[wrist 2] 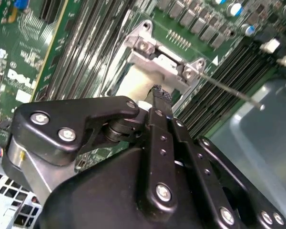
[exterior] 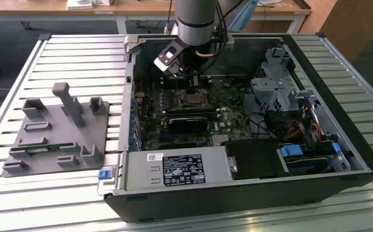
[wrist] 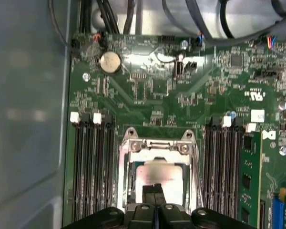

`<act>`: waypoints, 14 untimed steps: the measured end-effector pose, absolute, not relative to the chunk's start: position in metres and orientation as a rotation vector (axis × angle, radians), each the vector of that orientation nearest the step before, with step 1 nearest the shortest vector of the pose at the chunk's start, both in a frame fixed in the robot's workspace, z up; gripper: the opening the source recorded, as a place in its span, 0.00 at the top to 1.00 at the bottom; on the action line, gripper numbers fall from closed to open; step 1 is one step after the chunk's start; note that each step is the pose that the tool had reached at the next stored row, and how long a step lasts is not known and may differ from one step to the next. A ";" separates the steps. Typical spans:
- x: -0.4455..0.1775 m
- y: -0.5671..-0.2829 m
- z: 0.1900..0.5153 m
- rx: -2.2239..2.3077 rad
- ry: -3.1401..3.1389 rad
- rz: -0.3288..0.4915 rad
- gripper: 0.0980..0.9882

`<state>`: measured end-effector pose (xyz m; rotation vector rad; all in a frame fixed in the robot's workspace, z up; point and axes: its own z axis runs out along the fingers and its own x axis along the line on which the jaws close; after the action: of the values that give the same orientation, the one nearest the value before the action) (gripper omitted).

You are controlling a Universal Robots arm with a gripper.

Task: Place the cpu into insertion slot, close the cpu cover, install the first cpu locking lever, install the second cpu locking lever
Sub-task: 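Close the cpu cover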

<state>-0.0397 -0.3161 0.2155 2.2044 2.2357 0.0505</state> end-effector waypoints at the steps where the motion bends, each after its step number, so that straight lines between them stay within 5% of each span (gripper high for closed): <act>1: -0.042 -0.316 0.215 2.204 2.236 0.051 0.99; 14: -0.049 -0.315 0.204 2.205 2.236 0.048 0.99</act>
<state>-0.0489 -0.3153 0.2043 2.2047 2.2364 0.0479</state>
